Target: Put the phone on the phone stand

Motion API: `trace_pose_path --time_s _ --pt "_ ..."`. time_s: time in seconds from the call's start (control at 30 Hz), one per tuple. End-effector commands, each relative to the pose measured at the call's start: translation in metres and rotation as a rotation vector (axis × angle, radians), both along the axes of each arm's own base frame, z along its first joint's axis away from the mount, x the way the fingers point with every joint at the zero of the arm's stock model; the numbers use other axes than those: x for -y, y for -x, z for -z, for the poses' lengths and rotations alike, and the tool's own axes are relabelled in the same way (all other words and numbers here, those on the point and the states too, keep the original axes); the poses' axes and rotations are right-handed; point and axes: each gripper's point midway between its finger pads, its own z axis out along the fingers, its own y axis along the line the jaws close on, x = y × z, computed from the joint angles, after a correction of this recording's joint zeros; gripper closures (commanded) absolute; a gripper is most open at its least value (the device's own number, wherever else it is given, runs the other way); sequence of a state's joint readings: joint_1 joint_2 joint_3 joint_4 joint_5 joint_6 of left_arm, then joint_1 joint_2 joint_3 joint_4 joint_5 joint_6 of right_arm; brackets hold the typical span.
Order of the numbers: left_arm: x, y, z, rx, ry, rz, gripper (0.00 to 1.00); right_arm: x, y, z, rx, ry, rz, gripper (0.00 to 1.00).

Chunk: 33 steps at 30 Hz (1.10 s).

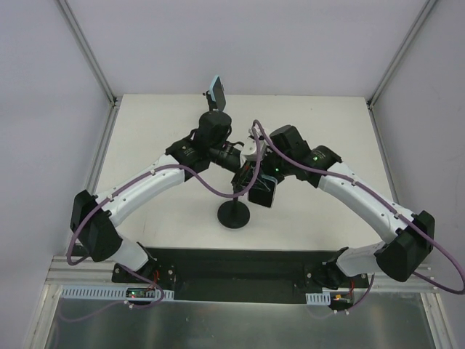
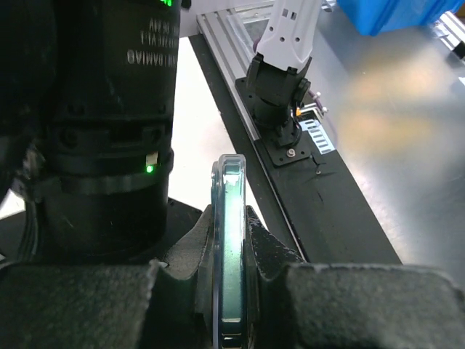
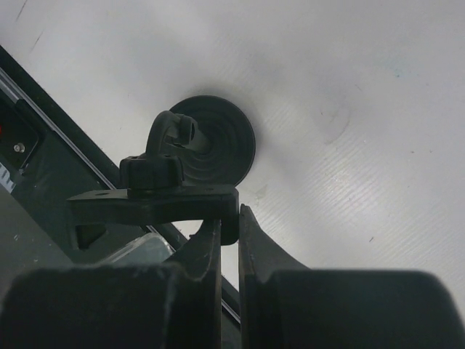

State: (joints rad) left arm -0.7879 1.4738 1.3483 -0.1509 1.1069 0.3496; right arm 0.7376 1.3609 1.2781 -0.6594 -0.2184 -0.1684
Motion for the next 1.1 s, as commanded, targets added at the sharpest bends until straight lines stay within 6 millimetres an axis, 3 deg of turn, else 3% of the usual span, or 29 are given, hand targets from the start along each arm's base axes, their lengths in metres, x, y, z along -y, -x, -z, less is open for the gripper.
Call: trace_pose_path --time_s 0.0,0.13,0.8,0.87,0.93,0.97,1.0,1.03,1.07 --pt "-0.006 -0.006 -0.023 0.047 0.096 0.075 1.0 -0.015 -0.004 -0.04 0.058 -0.104 -0.057 1.0" --pt "-0.014 -0.024 -0.013 0.015 0.081 0.047 1.0 -0.013 -0.005 -0.04 0.058 -0.095 -0.056 0.99" --pt "-0.008 -0.06 0.012 -0.038 0.01 -0.015 1.0 -0.011 -0.008 -0.037 0.046 -0.095 -0.048 1.0" --pt "-0.015 -0.07 0.018 -0.027 -0.039 -0.122 1.0 -0.008 -0.012 -0.036 0.058 -0.099 -0.007 0.99" --pt "-0.028 -0.115 0.046 -0.048 -0.198 -0.477 1.0 0.006 -0.024 -0.038 0.119 -0.08 0.098 1.0" --pt "-0.041 -0.125 0.049 -0.068 -0.25 -0.609 1.0 0.008 -0.029 -0.028 0.131 -0.085 0.154 1.0" --pt "-0.052 -0.134 0.054 -0.11 -0.288 -0.739 1.0 0.019 -0.035 -0.035 0.193 -0.081 0.218 1.0" --pt "-0.073 -0.147 0.076 -0.103 -0.36 -0.895 1.0 0.021 -0.036 -0.035 0.211 -0.092 0.245 1.0" --pt "-0.083 -0.144 0.07 -0.084 -0.349 -0.942 1.0 0.023 -0.039 -0.037 0.239 -0.111 0.301 1.0"
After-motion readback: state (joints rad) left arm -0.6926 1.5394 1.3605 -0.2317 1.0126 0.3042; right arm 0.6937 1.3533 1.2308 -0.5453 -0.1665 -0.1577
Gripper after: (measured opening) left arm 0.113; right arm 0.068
